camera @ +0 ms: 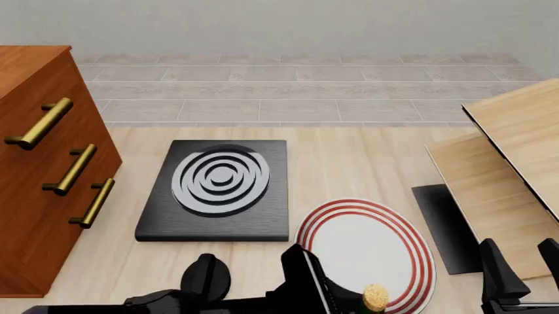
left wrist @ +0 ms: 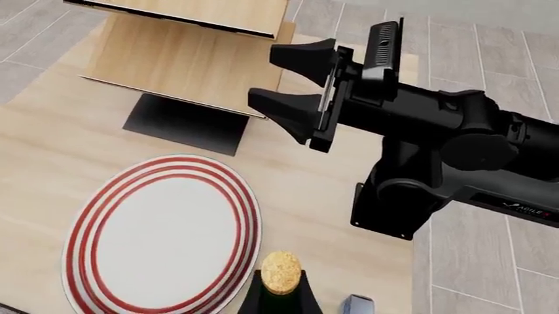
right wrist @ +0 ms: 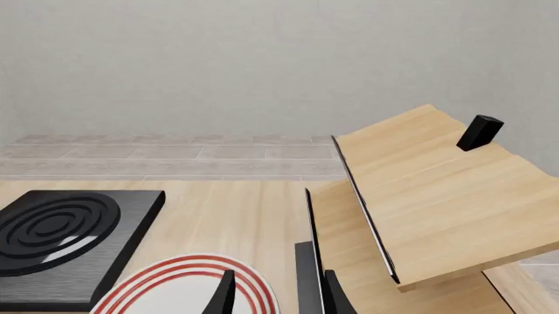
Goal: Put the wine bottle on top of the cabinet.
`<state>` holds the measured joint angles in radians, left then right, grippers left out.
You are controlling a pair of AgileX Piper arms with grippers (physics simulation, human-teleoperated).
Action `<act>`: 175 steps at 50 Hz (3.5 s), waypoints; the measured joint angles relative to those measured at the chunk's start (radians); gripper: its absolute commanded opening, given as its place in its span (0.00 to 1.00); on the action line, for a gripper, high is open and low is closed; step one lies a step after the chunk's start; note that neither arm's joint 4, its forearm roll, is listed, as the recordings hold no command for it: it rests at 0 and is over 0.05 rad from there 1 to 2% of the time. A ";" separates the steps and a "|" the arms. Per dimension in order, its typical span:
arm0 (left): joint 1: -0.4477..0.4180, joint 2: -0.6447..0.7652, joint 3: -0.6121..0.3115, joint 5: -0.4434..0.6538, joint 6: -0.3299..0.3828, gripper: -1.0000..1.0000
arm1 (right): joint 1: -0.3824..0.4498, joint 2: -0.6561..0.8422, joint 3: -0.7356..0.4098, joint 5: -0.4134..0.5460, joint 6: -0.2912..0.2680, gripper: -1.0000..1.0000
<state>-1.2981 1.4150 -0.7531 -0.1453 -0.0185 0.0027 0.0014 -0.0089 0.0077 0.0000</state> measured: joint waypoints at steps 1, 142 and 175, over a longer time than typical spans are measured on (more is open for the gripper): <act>0.001 -0.002 -0.002 0.003 0.001 0.00 | 0.000 0.000 0.000 0.000 0.000 1.00; 0.631 -0.553 -0.217 0.636 0.162 0.00 | 0.001 0.000 0.001 -0.001 0.000 1.00; 0.832 -0.656 -0.364 0.892 0.194 0.00 | 0.001 0.000 0.002 -0.002 0.000 1.00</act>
<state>-0.4664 0.7595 -1.1174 0.7463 0.1753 0.0035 0.0016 -0.0074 0.0060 0.0000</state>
